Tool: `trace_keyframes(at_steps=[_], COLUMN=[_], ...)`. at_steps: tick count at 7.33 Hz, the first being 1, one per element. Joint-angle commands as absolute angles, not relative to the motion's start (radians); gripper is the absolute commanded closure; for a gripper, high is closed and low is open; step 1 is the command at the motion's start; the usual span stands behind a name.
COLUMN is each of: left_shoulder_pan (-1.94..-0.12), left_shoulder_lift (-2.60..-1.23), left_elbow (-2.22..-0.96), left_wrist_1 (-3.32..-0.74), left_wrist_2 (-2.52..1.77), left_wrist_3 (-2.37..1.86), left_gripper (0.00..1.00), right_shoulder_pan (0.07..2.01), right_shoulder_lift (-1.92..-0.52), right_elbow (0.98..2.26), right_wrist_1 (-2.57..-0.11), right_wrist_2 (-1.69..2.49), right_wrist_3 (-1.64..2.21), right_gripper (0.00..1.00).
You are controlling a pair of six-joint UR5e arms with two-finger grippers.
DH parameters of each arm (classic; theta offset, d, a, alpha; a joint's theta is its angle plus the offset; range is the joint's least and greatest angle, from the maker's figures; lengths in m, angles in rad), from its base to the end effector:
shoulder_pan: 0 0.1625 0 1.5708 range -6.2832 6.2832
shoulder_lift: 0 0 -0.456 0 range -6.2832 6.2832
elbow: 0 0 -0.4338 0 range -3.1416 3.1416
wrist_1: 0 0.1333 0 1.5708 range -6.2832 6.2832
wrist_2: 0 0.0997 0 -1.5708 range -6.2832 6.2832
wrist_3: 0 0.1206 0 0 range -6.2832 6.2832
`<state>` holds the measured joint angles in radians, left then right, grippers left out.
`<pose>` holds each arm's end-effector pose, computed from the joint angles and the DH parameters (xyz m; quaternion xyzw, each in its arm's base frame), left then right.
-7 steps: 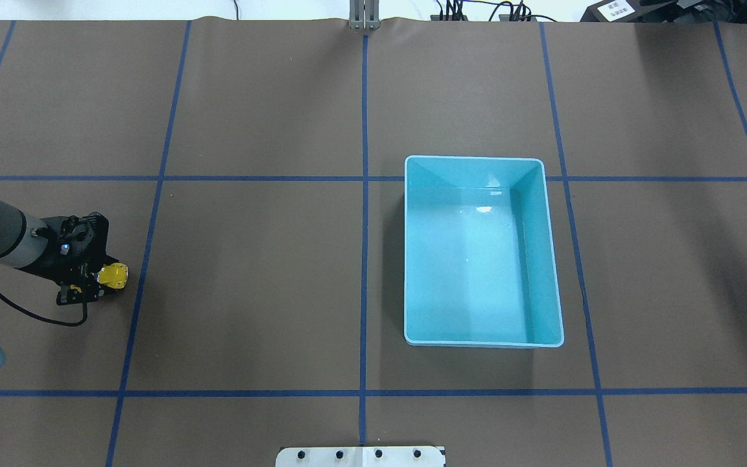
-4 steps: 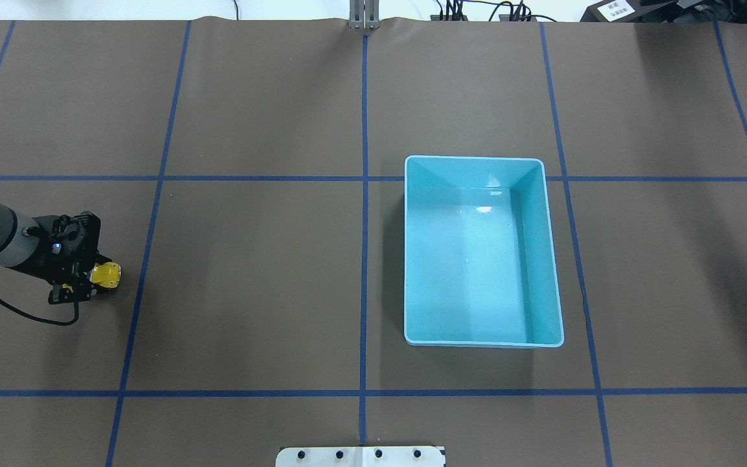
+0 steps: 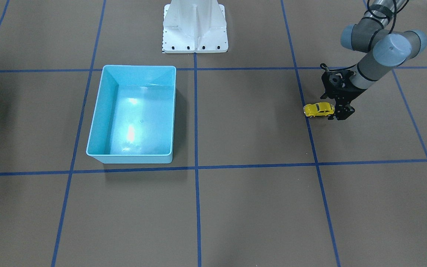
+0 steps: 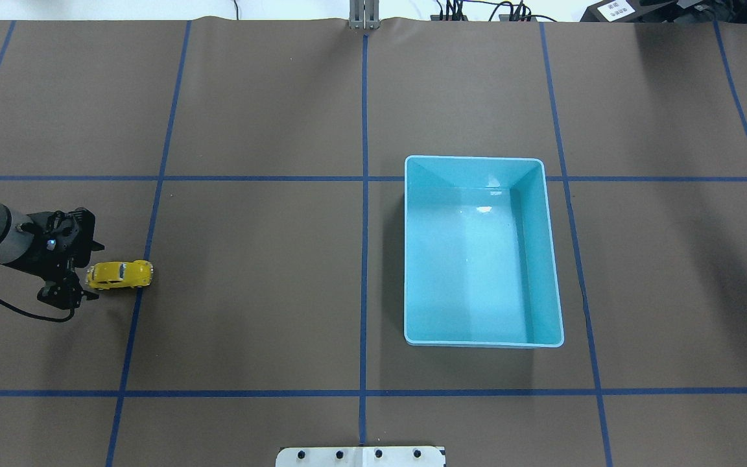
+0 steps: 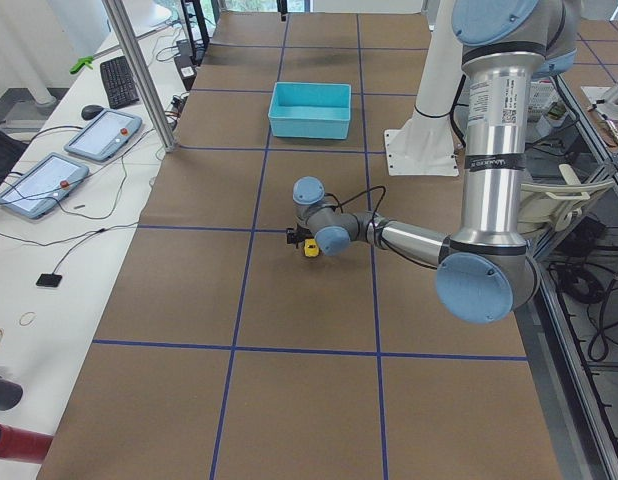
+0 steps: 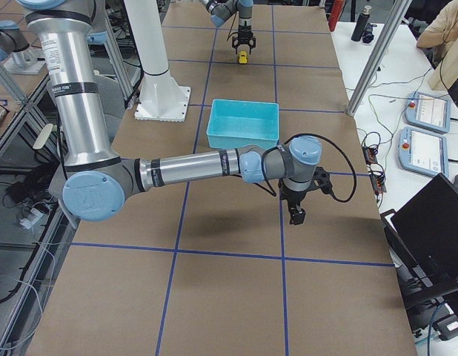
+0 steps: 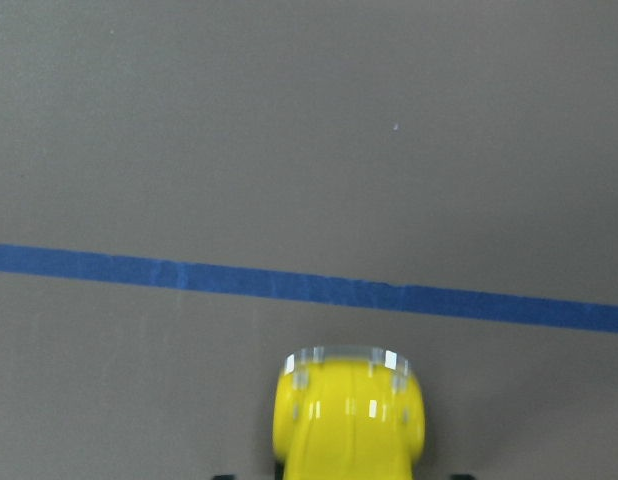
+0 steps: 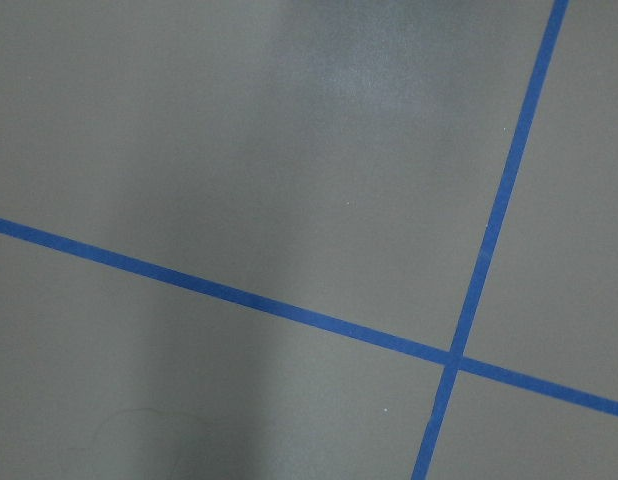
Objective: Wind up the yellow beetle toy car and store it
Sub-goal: 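Release the car so it rolls toward the blue bin, raise left gripper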
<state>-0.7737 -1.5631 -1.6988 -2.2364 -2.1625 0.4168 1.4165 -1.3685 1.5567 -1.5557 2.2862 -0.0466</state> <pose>0.3605 -0.4444 0.5666 0.3088 0.3337 0.5957 0.6621 -0.0438 -0.6346 0.5971 0.0762 -0.3529 -0.1288 0.9236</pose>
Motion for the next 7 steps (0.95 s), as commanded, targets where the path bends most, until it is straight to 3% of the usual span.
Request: trace_keyframes(at_steps=[1,3,7], left_shoulder_pan=[-0.784,-0.810,-1.038], left_shoulder_lift=[-1.563,-1.563,-1.563], left_elbow=[-1.698,-1.698,-1.631], left_wrist_1=[-2.237,-2.235,-2.218], left_wrist_2=[-2.172,-2.174,-2.328], left_wrist_3=[0.419,0.417,0.411], left_gripper=[0.00,0.00,0.00], right_shoulder_pan=[1.413,1.410,1.413], right_shoulder_lift=[-1.344,-1.350,-1.379], right_elbow=[1.560,1.545,1.551], right_wrist_1=[-1.565,-1.565,-1.565], right_wrist_2=[2.314,2.348,2.341], right_wrist_3=[-0.046,-0.046,-0.048], right_gripper=[0.00,0.00,0.00])
